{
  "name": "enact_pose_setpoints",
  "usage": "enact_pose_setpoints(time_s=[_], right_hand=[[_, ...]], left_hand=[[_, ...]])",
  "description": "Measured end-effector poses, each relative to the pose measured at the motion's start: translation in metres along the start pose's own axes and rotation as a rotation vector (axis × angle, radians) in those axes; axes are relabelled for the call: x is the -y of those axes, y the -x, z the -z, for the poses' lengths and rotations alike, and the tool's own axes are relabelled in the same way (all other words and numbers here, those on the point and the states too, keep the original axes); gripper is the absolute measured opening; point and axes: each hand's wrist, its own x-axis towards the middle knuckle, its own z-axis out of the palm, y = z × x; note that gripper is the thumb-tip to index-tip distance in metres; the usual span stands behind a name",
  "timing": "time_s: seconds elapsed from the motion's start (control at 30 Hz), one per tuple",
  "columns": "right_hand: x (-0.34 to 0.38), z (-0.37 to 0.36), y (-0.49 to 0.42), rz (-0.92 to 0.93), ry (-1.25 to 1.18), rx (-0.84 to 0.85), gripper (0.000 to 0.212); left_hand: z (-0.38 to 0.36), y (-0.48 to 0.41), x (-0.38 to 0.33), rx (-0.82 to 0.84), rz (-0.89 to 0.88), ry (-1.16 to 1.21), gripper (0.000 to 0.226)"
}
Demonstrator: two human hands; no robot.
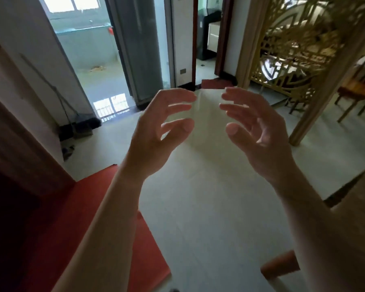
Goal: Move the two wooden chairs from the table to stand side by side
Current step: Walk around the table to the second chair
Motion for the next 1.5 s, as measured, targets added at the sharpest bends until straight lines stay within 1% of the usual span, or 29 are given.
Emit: enact_pose_setpoints(time_s=[0.1, 0.2, 0.3, 0.43, 0.6, 0.77, 0.9, 1.03, 1.13, 1.2, 1.23, 1.37, 1.5], right_hand=[[-0.034, 0.01, -0.042, -0.021, 0.024, -0.072, 0.071], [-0.073, 0.034, -0.072, -0.058, 0.089, -0.15, 0.074], [-0.119, 0.066, -0.097, -0.096, 0.163, -0.219, 0.077], [-0.187, 0.111, -0.134, -0.121, 0.25, -0.272, 0.078], [-0.266, 0.184, -0.195, -0.129, 0.256, -0.386, 0.077], [-0.334, 0.251, -0.237, -0.232, 0.31, -0.48, 0.075], [-0.392, 0.303, -0.259, -0.317, 0.351, -0.588, 0.062], [-0.452, 0.353, -0.285, -0.365, 0.404, -0.648, 0.058], [-0.495, 0.392, -0.314, -0.363, 0.463, -0.694, 0.046], [-0.515, 0.415, -0.332, -0.371, 0.504, -0.718, 0.037], [-0.524, 0.428, -0.341, -0.374, 0.525, -0.748, 0.037], [-0.55, 0.48, -0.359, -0.352, 0.598, -0.906, 0.045], [-0.558, 0.525, -0.341, -0.406, 0.685, -1.07, 0.051]], left_hand=[[-0.011, -0.067, 0.04, 0.093, -0.016, 0.074, 0.036], [-0.033, -0.123, 0.083, 0.194, -0.057, 0.158, 0.049], [-0.066, -0.177, 0.132, 0.275, -0.061, 0.228, 0.054], [-0.113, -0.249, 0.192, 0.346, -0.056, 0.264, 0.05], [-0.176, -0.351, 0.253, 0.396, -0.05, 0.274, 0.049], [-0.241, -0.435, 0.312, 0.471, -0.012, 0.298, 0.041], [-0.302, -0.491, 0.366, 0.545, 0.046, 0.368, 0.042], [-0.367, -0.558, 0.422, 0.626, 0.027, 0.411, 0.044], [-0.416, -0.611, 0.464, 0.654, 0.019, 0.449, 0.045], [-0.446, -0.644, 0.479, 0.712, -0.001, 0.459, 0.043], [-0.464, -0.664, 0.485, 0.751, -0.01, 0.471, 0.041], [-0.551, -0.727, 0.497, 0.88, -0.073, 0.538, 0.037], [-0.646, -0.742, 0.497, 1.052, -0.088, 0.613, 0.038]])
